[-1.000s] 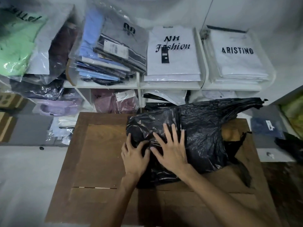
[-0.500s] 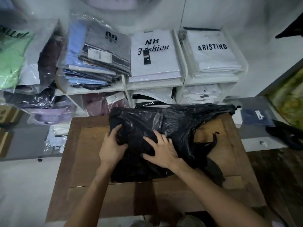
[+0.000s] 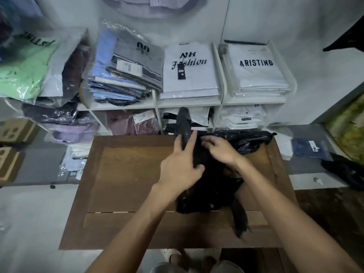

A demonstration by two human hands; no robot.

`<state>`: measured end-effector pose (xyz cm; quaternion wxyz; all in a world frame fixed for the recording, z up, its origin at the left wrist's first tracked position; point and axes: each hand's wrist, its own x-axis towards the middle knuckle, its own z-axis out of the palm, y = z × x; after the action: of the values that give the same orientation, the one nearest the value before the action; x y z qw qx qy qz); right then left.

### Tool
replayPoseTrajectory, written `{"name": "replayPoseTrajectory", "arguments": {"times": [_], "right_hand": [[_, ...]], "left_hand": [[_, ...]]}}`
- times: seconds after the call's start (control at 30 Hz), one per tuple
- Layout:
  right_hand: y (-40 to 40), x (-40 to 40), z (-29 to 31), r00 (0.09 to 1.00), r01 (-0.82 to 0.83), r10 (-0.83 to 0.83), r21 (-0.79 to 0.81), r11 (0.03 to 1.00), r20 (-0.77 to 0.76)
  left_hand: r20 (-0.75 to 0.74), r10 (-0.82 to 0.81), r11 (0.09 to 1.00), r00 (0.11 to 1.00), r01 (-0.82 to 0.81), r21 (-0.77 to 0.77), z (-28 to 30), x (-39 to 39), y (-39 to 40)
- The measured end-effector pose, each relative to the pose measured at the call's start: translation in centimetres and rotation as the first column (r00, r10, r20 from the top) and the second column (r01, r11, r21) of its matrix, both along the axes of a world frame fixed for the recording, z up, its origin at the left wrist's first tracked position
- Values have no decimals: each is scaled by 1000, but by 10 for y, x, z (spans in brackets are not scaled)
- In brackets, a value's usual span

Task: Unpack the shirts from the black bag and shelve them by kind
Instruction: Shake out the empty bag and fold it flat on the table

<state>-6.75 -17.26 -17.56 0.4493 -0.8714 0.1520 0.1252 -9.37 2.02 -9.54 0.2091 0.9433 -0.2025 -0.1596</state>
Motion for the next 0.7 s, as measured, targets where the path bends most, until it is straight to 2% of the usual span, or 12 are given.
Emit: {"name": "replayPoseTrajectory", "arguments": {"times": [0.07, 0.1, 0.17, 0.2, 0.23, 0.3, 0.37, 0.43, 0.5, 0.53, 0.63, 0.7], "right_hand": [[-16, -1, 21, 975, 193, -208, 174, 966, 74], [-23, -4, 33, 952, 265, -299, 305, 915, 70], [-37, -11, 53, 939, 297, -345, 478, 826, 12], [-41, -15, 60, 954, 265, -299, 462, 846, 0], [-43, -18, 61, 969, 224, -245, 387, 895, 6], [-48, -21, 50, 982, 164, -174, 124, 979, 76], [-51, -22, 31, 978, 162, -142, -128, 978, 153], [-49, -24, 16, 983, 164, -123, -344, 924, 139], [-45, -28, 0, 992, 90, -15, -644, 760, 122], [-43, -28, -8, 986, 34, 97, -740, 671, 133], [-34, -15, -26, 905, -222, 421, -769, 599, 67], [-31, -1, -40, 892, -345, 450, -720, 602, -52]], "left_hand": [[-44, -29, 999, 999, 28, -41, -2, -5, -24], [-62, -36, 998, 997, 33, -51, -6, -8, -35], [-95, -28, 998, 995, 22, -65, -16, -12, -58], [-123, -17, 996, 992, 7, -85, -23, -15, -69], [-152, -15, 994, 988, -2, -112, -31, -17, -79], [-167, -43, 987, 985, 16, -157, -49, -23, -97], [-107, -80, 987, 991, 64, -144, -68, -27, -107], [2, -120, 990, 993, 120, -72, -91, -29, -105], [83, -185, 982, 979, 187, -17, -116, -32, -100], [104, -213, 977, 971, 215, -4, -126, -34, -97], [133, -249, 968, 959, 251, -1, -151, -42, -93], [142, -240, 970, 960, 241, 9, -160, -45, -92]]}}
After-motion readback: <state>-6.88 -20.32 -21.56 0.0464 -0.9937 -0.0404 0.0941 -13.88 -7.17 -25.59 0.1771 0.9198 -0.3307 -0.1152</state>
